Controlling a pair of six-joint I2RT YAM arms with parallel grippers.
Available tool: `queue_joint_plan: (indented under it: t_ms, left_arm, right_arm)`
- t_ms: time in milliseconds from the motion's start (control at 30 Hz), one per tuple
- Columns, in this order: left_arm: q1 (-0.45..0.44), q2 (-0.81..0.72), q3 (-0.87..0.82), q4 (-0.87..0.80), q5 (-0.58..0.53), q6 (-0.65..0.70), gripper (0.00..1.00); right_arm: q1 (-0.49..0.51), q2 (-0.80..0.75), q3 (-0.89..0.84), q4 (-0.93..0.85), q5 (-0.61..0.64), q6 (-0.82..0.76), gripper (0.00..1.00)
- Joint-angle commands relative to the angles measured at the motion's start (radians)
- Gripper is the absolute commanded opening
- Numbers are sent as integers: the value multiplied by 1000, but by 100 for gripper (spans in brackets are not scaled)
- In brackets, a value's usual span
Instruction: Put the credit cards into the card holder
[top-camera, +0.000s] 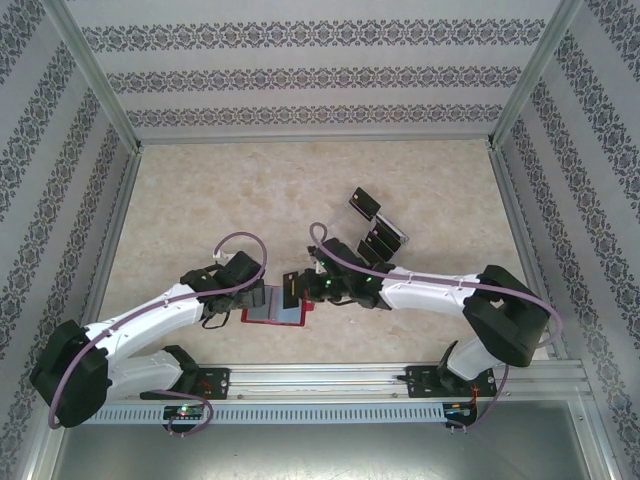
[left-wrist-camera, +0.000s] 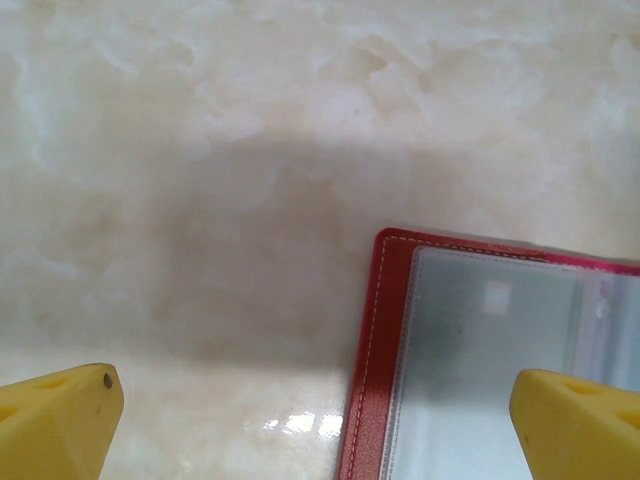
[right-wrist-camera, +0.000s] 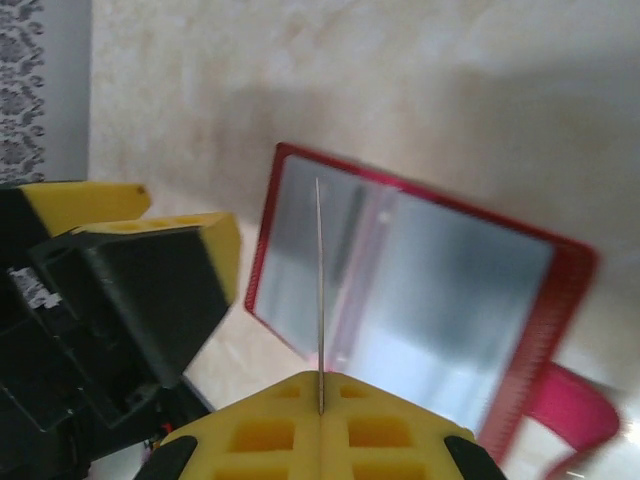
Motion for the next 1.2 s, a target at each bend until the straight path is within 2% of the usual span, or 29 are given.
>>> queue_joint_plan:
  t_ms: [0,167,467,1167]
  left_arm:
    - [12,19,-25,25,36,38,100]
    - [11,51,-53,34,47,10,100]
    - [10,54,-68,-12,-8,-49,100]
    - [11,50,-82,-33,-29,-77,100]
  right_arm:
    - [29,44,-36,158,57,95,0]
    - [59,95,-75,276,84,156,0]
    - [78,147,-126,407,106,211,0]
    - [88,255,-139,560,82,281,0]
